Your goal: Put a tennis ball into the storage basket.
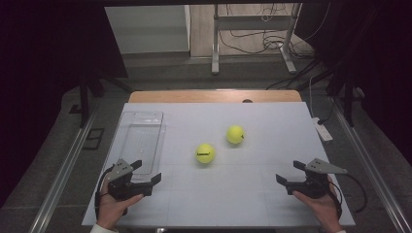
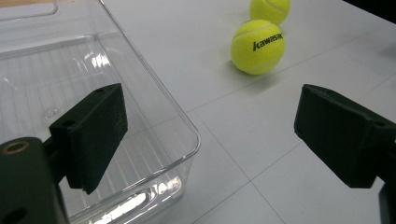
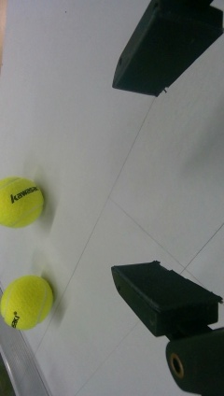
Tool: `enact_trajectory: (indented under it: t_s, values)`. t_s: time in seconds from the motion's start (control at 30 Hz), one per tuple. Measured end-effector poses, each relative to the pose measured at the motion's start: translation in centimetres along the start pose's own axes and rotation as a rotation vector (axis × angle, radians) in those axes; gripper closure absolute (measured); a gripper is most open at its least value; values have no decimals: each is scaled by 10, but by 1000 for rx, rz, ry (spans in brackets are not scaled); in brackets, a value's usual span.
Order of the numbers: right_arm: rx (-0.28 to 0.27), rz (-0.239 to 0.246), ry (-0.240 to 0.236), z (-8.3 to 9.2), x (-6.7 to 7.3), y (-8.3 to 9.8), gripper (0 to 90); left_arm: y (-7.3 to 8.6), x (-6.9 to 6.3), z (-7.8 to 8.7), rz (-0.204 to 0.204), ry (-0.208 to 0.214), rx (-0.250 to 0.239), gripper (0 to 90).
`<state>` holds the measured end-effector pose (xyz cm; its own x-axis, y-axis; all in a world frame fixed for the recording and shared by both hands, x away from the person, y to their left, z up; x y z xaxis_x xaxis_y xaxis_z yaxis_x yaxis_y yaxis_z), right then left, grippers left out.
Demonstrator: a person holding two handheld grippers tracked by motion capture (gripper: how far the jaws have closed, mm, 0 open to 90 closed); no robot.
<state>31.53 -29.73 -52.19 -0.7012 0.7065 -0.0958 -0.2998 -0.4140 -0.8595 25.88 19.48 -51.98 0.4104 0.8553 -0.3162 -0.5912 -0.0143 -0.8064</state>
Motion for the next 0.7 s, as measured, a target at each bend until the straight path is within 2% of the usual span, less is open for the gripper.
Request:
enact_trajectory:
  t_s: [0.33,0.7]
  values:
    - [10,14,-7,-3,4,0,98,2,0,2,-7,-5,1,104]
    - [14,8,3,-1,1,2,103,2,-2,1,-6,-2,2,104]
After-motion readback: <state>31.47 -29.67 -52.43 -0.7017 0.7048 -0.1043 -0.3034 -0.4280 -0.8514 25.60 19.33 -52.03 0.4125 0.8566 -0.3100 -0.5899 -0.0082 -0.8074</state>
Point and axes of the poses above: each handheld gripper's, and its own axes: z roughly backward along the jaws, y roughly out of its underside, x roughly to its left, the point moved 5 cm from there along -z, roughly forward along the jaws, and after that the axes turned 11 degrees about z, right-handed, at the moved point
